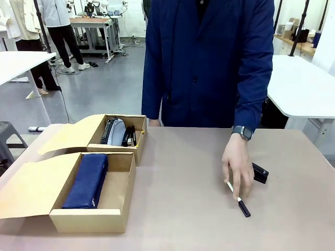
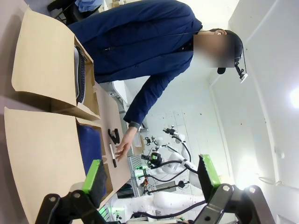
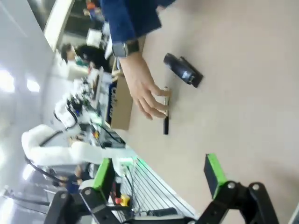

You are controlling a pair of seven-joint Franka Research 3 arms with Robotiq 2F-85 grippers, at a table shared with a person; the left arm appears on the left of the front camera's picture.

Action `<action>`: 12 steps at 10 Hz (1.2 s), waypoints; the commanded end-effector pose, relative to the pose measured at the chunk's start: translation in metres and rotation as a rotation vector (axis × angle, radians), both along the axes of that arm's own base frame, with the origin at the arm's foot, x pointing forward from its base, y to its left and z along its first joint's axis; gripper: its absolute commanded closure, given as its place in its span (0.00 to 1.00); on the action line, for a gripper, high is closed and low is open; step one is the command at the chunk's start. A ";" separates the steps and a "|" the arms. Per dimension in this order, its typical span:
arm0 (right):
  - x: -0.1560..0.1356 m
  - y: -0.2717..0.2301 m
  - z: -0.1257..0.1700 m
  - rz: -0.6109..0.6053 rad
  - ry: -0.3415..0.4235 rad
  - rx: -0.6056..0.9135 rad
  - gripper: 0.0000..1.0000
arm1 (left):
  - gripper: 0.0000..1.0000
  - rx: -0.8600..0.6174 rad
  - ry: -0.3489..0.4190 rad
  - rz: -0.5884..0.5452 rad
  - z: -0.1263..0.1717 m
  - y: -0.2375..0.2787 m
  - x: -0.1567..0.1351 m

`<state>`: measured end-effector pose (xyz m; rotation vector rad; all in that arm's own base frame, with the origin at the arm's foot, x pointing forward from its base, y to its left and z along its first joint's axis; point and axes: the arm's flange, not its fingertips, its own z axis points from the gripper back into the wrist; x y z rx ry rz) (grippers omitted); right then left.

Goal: Place items inside the box.
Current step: Pick up a Pencil pouch or Stapler and place it inside the Mailer Box closest to the robot.

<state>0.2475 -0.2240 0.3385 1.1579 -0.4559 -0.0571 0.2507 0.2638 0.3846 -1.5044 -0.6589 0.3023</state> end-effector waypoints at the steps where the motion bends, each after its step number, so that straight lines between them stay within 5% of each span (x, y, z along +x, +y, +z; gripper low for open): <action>1: 0.006 -0.011 -0.025 -0.082 0.018 0.146 0.00 | 0.00 0.008 -0.023 -0.013 0.000 -0.001 -0.002; 2: 0.000 0.000 0.000 0.000 0.000 0.000 0.00 | 0.00 0.008 -0.023 -0.013 0.000 -0.001 -0.002; 8: 0.007 0.014 0.001 0.022 0.047 -0.010 0.00 | 0.00 0.008 -0.023 -0.013 0.000 -0.001 -0.002; 12: 0.042 0.148 0.062 0.167 0.189 -0.330 0.00 | 0.00 0.008 -0.023 -0.013 0.000 -0.001 -0.002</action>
